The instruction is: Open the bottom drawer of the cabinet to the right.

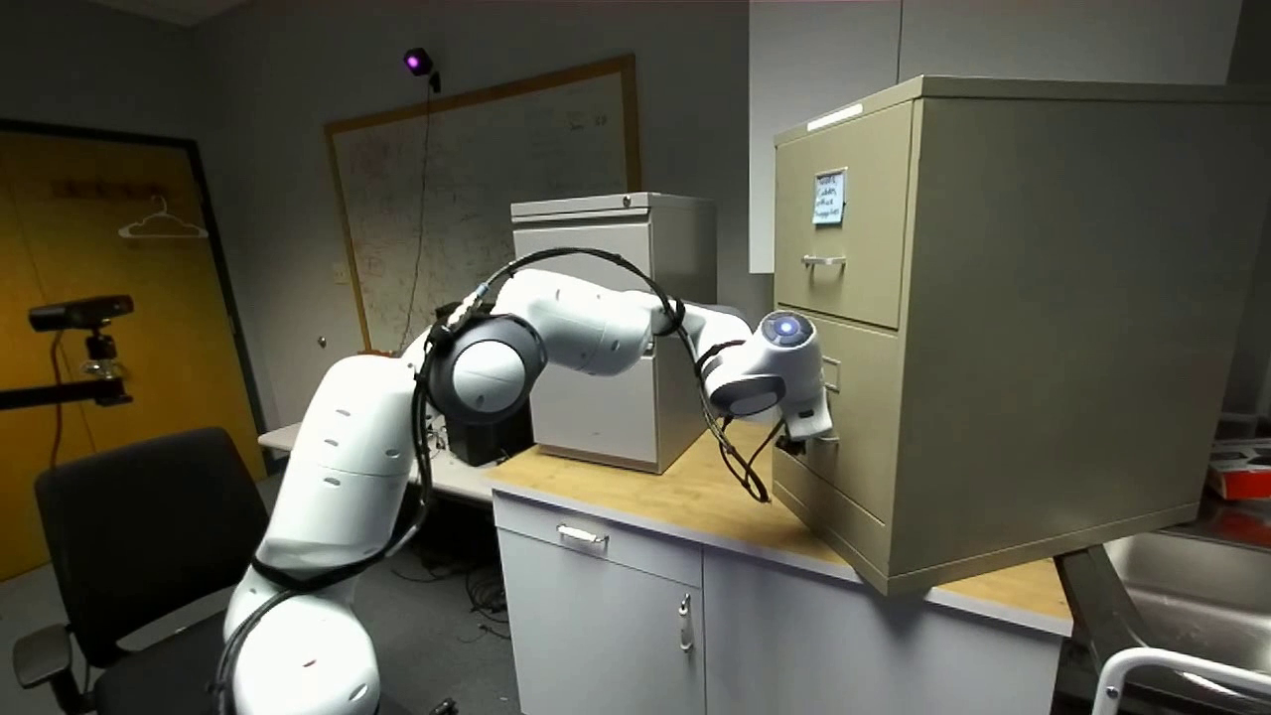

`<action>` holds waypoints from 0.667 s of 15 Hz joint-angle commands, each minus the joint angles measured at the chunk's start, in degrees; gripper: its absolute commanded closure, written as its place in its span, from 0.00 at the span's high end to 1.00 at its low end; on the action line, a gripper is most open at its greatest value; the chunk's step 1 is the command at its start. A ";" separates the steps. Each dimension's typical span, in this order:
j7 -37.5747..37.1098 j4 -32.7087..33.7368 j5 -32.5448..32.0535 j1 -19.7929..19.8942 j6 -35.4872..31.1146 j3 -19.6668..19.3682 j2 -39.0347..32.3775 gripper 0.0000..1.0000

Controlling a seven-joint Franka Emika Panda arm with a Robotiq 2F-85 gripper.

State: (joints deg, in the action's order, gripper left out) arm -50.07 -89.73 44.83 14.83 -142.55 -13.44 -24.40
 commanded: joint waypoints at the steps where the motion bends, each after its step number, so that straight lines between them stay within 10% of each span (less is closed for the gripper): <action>1: -4.09 2.77 -3.24 0.16 0.45 -0.41 -1.57 0.11; 10: 2.99 -0.10 -3.29 0.79 3.71 3.50 2.57 0.03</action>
State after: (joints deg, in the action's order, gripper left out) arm -51.71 -88.20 41.72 14.93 -143.77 -12.83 -24.95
